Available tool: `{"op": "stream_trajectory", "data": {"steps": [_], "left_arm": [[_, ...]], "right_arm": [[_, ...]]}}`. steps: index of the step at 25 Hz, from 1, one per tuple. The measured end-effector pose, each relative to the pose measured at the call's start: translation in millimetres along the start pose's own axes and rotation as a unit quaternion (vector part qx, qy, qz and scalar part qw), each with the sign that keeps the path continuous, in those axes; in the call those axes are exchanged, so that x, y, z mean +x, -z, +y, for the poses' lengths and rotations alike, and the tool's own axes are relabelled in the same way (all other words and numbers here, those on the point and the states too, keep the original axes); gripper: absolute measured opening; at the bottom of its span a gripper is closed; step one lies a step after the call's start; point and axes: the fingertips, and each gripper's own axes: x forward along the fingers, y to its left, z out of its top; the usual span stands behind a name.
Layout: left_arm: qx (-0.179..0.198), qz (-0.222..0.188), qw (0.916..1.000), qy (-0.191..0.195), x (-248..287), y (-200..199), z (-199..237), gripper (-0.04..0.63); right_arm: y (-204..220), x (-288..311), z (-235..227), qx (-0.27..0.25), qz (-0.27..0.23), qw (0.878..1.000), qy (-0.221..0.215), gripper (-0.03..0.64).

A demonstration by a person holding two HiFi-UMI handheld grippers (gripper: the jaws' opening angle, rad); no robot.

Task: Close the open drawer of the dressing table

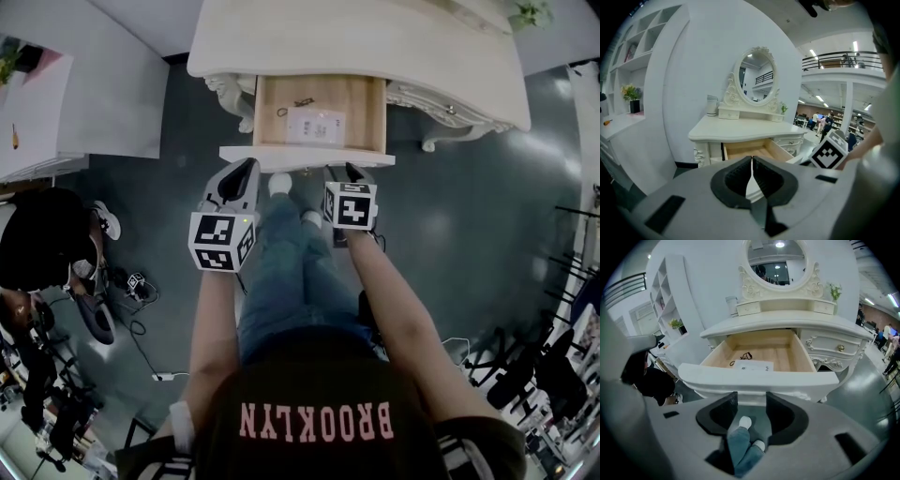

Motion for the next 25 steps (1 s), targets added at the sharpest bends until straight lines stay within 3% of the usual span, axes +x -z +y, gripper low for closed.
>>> {"op": "stream_trajectory", "data": {"steps": [25], "left_arm": [[0.025, -0.005, 0.9994, 0.023, 47, -45, 24, 0.008]], "right_arm": [[-48, 33, -16, 0.01, -0.006, 0.999, 0.032, 0.17]]}}
